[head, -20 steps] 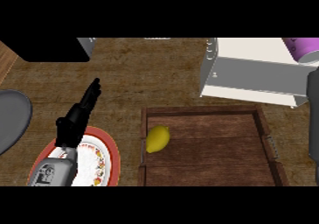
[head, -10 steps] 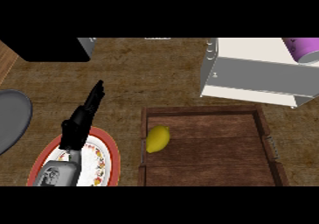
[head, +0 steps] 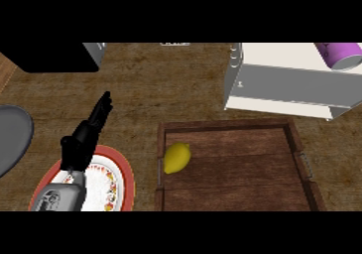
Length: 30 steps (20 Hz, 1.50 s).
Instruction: Pick the can from the tray and place it in the tiered shelf
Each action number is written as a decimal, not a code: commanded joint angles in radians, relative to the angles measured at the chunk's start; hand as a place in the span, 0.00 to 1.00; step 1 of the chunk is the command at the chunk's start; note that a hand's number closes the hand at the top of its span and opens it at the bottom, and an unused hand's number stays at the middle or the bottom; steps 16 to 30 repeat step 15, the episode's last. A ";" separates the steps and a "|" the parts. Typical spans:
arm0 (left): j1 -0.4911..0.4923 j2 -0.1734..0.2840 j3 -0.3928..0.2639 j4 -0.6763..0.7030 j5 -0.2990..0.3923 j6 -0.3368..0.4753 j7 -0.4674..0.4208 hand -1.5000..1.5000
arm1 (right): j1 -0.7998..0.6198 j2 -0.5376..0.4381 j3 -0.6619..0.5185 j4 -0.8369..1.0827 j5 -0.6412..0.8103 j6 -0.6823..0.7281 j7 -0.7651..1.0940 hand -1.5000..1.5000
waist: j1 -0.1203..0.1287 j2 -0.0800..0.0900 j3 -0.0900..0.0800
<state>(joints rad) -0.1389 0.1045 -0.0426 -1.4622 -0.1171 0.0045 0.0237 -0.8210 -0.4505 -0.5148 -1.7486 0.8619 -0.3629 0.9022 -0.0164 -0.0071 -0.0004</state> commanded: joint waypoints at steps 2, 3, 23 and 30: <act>-0.023 -0.002 0.020 0.014 0.008 0.007 0.012 0.50 | 0.095 -0.082 -0.115 -0.161 -0.104 0.237 0.194 0.00 | -0.028 -0.007 0.000; -0.030 -0.017 0.008 0.037 -0.019 0.033 0.004 0.50 | 0.090 -0.123 -0.129 -0.166 -0.107 0.274 0.218 0.00 | -0.020 -0.003 0.000; -0.007 0.006 0.032 0.006 0.001 0.012 0.010 0.50 | 0.489 -0.249 -0.693 -0.329 -0.708 0.676 0.121 0.00 | -0.039 -0.007 0.002; -0.007 0.006 0.032 0.006 0.001 0.012 0.010 0.50 | 0.489 -0.249 -0.693 -0.329 -0.708 0.676 0.121 0.00 | -0.039 -0.007 0.002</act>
